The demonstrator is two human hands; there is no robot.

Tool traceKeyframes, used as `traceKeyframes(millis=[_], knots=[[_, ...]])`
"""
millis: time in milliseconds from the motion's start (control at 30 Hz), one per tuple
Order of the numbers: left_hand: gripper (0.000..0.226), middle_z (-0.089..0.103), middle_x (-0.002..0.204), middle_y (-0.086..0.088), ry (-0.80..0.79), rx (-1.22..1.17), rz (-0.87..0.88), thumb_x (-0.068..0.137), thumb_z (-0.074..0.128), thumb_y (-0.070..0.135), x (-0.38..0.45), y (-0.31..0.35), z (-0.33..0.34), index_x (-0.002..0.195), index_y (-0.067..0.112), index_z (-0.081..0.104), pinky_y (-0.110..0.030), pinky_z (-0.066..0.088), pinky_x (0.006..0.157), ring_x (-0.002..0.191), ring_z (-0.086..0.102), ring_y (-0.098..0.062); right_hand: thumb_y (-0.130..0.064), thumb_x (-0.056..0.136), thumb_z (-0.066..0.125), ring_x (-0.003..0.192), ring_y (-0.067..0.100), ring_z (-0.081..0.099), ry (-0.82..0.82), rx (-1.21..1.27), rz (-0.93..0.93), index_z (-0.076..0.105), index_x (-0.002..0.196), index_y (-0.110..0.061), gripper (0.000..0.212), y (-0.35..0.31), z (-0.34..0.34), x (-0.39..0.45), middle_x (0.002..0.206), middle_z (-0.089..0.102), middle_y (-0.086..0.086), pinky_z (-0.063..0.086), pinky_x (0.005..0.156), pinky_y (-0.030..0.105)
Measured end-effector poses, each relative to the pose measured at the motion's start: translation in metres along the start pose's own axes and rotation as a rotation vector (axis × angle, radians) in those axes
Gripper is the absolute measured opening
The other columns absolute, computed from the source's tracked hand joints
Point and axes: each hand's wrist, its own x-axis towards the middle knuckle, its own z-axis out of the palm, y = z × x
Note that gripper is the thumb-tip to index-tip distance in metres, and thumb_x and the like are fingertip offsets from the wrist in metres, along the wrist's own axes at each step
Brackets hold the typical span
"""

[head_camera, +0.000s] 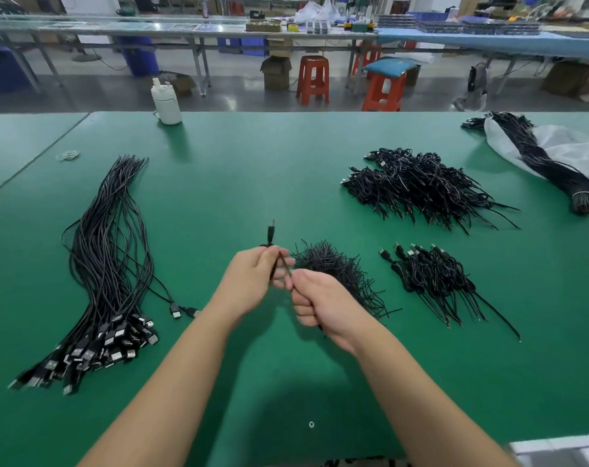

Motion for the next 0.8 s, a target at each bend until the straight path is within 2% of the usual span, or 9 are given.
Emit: traceKeyframes(millis=[100,167,200,333,467,533,600,700,800], knots=[[0.035,0.075,0.097,-0.014,0.095,-0.338,-0.037,0.108,0.034,0.02,0.0,-0.001,0.009,0.105,-0.002,0.061,-0.028,0.06,0.069,0.086,0.075,-0.025,-0.019,0.107,0.038,0.046,0.006,0.029,0.08,-0.498,-0.083,0.057,0.08,-0.019,0.033,0.007,0.008,-0.002,0.057,0.035,-0.006,0.024,0.047,0.023],[0.036,0.076,0.092,-0.013,0.147,-0.406,-0.057,0.108,0.034,0.021,0.001,-0.001,0.013,0.104,-0.002,0.06,-0.026,0.059,0.063,0.085,0.075,-0.026,-0.019,0.105,0.038,0.053,0.006,0.04,0.125,-0.812,-0.1,0.059,0.079,-0.021,0.033,0.016,0.012,0.0,0.06,0.045,-0.007,0.033,0.057,0.027],[0.035,0.076,0.091,-0.012,0.152,-0.406,-0.063,0.108,0.034,0.022,0.0,-0.001,0.016,0.103,-0.002,0.06,-0.025,0.057,0.058,0.082,0.075,-0.025,-0.021,0.105,0.038,0.056,0.007,0.044,0.135,-0.836,-0.081,0.059,0.079,-0.021,0.034,0.019,0.013,0.0,0.061,0.049,-0.007,0.035,0.06,0.028],[0.031,0.076,0.086,-0.013,0.07,-0.417,-0.105,0.107,0.039,0.025,-0.003,-0.001,0.024,0.092,0.004,0.057,-0.023,0.041,0.043,0.056,0.06,-0.019,-0.025,0.105,0.04,0.062,0.007,0.056,0.147,-0.789,-0.013,0.058,0.074,-0.024,0.036,0.022,0.014,0.0,0.063,0.061,-0.01,0.047,0.07,0.028],[0.032,0.074,0.09,-0.018,-0.031,-0.465,-0.14,0.107,0.037,0.028,-0.003,0.0,0.021,0.085,0.011,0.053,-0.024,0.039,0.046,0.046,0.052,-0.015,-0.017,0.101,0.047,0.076,0.014,0.061,0.206,-0.696,-0.028,0.064,0.085,-0.018,0.024,0.017,0.011,0.0,0.081,0.069,-0.003,0.049,0.08,0.033],[0.033,0.073,0.098,-0.022,-0.075,-0.535,-0.154,0.107,0.036,0.026,-0.003,0.0,0.022,0.083,0.01,0.052,-0.028,0.046,0.05,0.05,0.058,-0.017,-0.002,0.097,0.05,0.08,0.016,0.061,0.197,-0.398,-0.041,0.062,0.109,-0.011,0.02,0.014,0.012,0.001,0.089,0.065,0.005,0.053,0.081,0.036],[0.032,0.073,0.097,-0.025,-0.111,-0.607,-0.161,0.107,0.035,0.021,-0.003,0.0,0.023,0.084,0.007,0.051,-0.029,0.054,0.053,0.058,0.067,-0.02,0.009,0.091,0.053,0.086,0.015,0.061,0.147,-0.091,-0.046,0.056,0.124,-0.014,0.041,0.012,0.011,0.002,0.096,0.062,0.007,0.056,0.076,0.03],[0.032,0.072,0.097,-0.028,-0.197,-0.655,-0.163,0.106,0.036,0.017,-0.003,0.0,0.021,0.084,0.003,0.053,-0.031,0.06,0.063,0.076,0.074,-0.029,0.011,0.087,0.061,0.089,0.012,0.064,0.133,0.02,-0.069,0.059,0.125,-0.012,0.045,0.01,0.009,0.002,0.103,0.068,0.01,0.057,0.071,0.024],[0.028,0.069,0.103,-0.033,-0.347,-0.636,-0.2,0.102,0.042,0.016,-0.005,0.004,0.009,0.083,0.001,0.057,-0.038,0.06,0.071,0.087,0.073,-0.037,0.013,0.081,0.069,0.1,0.015,0.068,0.166,0.052,-0.138,0.062,0.123,-0.004,0.045,0.014,0.008,-0.001,0.11,0.072,0.014,0.053,0.09,0.023]])
